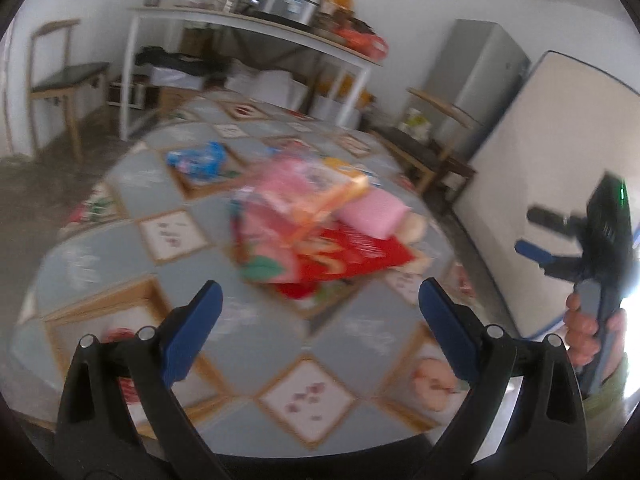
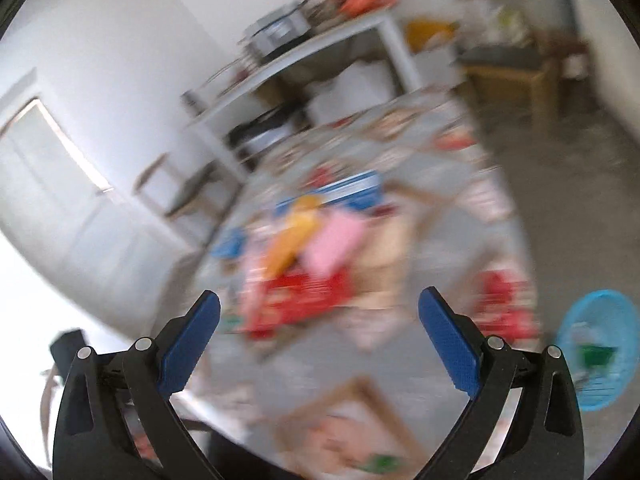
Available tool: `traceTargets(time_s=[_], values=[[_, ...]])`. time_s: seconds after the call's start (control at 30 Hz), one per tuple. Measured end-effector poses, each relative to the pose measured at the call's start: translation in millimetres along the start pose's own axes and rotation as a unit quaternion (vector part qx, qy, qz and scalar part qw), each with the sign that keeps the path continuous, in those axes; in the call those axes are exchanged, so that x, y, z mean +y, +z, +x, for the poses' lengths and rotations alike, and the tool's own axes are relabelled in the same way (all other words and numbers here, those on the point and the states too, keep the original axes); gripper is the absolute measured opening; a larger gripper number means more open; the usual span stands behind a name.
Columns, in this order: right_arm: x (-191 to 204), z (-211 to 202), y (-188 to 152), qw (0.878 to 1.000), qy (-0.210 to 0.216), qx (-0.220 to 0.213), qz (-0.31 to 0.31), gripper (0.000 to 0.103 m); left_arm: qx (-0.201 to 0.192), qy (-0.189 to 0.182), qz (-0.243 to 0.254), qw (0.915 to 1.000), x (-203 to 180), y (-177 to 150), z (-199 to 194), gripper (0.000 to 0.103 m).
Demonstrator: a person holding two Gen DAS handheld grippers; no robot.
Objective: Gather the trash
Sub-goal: 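Turn both tools back toward the table and the pile of items, then close the right tool on the clear snack bag with red print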
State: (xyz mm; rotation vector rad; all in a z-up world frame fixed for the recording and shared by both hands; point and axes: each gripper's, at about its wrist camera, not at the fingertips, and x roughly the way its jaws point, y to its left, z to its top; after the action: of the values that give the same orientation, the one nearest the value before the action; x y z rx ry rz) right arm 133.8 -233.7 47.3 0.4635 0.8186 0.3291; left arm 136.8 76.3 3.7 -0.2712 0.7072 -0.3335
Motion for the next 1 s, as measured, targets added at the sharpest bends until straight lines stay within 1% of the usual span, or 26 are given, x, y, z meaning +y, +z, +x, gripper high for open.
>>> traceTargets(time_s=[0.03,0.13,0.27,0.33,0.4,0.5,0.67,0.73,0.87,1.0], values=[[11,18,3,1.0,0.018,0.017,0.004,0.096,-0.004,0.013,0.001,0.9999,7,-1,-4,0.095],[42,63,5,0.998,0.043,0.05,0.001,0.092,-0.012,0.042,-0.001,0.999,24,-4,-11,0.095],[61,115,6,0.996,0.037,0.085,0.009,0.085,-0.012,0.069,-0.008,0.9975,39,-7,-16,0.095],[62,137,5,0.994,0.027,0.101,0.02,0.083,-0.011,0.077,-0.009,0.9969,46,-8,-18,0.095],[61,155,2,0.993,0.007,0.112,0.031,0.08,-0.013,0.081,-0.012,0.9966,51,-9,-19,0.095],[53,173,-3,0.991,-0.004,0.12,0.054,0.079,-0.009,0.083,-0.016,0.9964,56,-9,-20,0.095],[51,190,-6,0.991,-0.011,0.122,0.062,0.078,-0.001,0.082,-0.021,0.9964,63,-12,-18,0.095],[50,195,-7,0.99,-0.011,0.125,0.069,0.072,-0.002,0.081,-0.021,0.9965,63,-12,-18,0.095],[46,203,-5,0.989,-0.01,0.124,0.079,0.064,-0.003,0.079,-0.018,0.9967,66,-12,-19,0.095],[47,205,-5,0.988,-0.002,0.127,0.085,0.05,-0.006,0.076,-0.027,0.9967,71,-10,-19,0.095]])
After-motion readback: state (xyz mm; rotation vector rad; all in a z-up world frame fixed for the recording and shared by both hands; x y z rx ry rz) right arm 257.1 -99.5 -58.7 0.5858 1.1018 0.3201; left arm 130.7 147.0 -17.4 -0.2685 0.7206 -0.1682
